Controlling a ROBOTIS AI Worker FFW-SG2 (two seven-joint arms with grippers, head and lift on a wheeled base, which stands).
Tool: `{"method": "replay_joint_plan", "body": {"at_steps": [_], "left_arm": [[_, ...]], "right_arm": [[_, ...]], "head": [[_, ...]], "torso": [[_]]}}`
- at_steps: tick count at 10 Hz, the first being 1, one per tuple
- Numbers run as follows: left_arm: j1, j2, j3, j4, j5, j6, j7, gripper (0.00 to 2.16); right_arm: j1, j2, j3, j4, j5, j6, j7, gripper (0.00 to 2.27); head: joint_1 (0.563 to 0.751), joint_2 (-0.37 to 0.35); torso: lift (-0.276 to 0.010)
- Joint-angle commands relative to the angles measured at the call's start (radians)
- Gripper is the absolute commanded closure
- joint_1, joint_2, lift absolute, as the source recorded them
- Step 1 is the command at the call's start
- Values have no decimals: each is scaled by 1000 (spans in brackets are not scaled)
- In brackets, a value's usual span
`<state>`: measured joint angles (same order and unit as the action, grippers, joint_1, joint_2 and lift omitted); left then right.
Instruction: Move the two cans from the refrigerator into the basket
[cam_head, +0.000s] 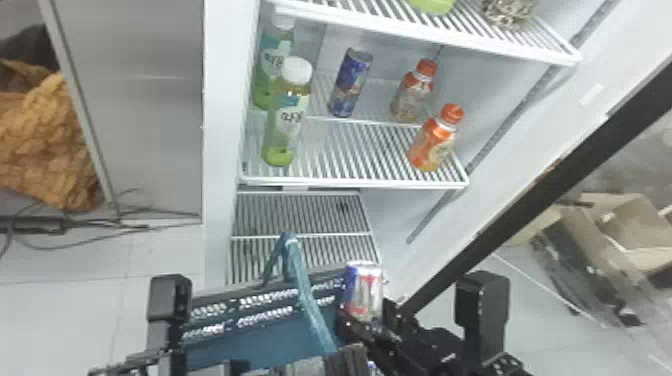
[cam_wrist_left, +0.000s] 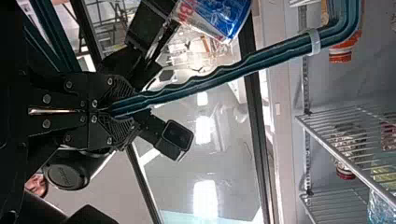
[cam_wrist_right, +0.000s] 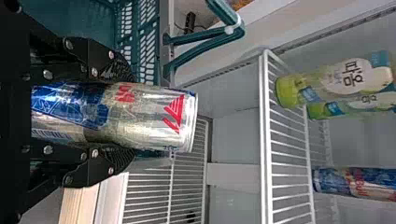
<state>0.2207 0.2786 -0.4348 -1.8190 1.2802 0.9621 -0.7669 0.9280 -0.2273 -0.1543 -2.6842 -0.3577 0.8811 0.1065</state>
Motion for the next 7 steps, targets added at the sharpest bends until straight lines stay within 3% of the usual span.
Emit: {"method": "replay_joint_plan", "body": {"at_steps": [1, 3, 7], "left_arm": [[0, 1, 0, 2, 0, 0, 0, 1184], [0, 1, 0, -1, 0, 0, 0, 1184], [0, -1, 0, 2, 0, 0, 0, 1184]], "right_arm": [[-10, 2, 1, 8, 3, 5, 4, 452], [-13, 5, 1, 13, 7, -56, 9, 286], [-10, 13, 1, 35, 5, -260, 7, 288]], "head": [[695, -350], [695, -350], [695, -350]], "torso": [[-276], [-276], [-276]]}}
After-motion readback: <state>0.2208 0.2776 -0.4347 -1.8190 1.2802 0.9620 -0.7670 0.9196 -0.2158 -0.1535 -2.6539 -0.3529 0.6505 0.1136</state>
